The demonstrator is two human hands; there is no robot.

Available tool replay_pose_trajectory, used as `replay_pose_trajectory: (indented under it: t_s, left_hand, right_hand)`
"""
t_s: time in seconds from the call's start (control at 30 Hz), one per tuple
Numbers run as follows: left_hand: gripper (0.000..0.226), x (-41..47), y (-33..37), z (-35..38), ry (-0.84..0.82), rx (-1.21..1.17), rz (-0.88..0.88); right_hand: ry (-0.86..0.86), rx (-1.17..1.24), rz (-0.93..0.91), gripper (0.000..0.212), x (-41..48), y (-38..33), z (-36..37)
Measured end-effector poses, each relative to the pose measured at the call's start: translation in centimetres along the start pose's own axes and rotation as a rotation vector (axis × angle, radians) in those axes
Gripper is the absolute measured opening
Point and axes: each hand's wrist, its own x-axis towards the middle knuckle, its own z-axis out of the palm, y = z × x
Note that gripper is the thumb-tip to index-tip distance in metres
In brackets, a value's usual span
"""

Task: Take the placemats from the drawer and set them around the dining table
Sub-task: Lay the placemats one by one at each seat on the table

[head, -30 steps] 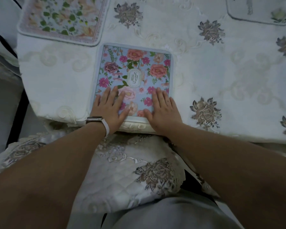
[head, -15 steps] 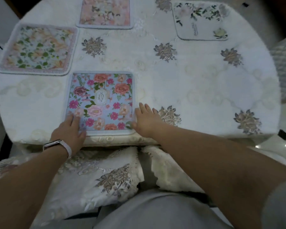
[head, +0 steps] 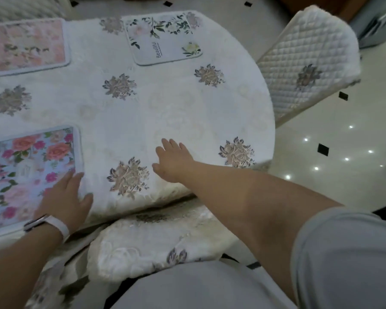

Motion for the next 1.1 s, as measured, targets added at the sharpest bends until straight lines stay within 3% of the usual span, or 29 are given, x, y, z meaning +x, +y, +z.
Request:
replay_pose_trajectory:
  t_s: [0.33,0.57,0.87,1.1]
  left_hand:
    - [0.058,-0.9,13.3,-1.7,0.092,0.082,0.195]
    - [0.067,-0.1,16.1,-3.2,0.098,0.039,0.308]
    - [0.056,2.2,18.8,-2.3,0.059,0.028,0.52]
    - [0.06,2.1,23.0,-1.6,0.036,0.048,0.62]
  right_hand:
    - [0.132,-0.04,-0.086,0.051,-5.9,9.2,-3.6]
    - [0.156,-0.076,-0.057,0.053,-7.8,10.1,-4.8]
    - [0.167,-0.044,0.094,0.054,-10.6,11.0,-5.0]
    - [0.28,0.046,0.148,0.048,-13.0,14.6,-4.4]
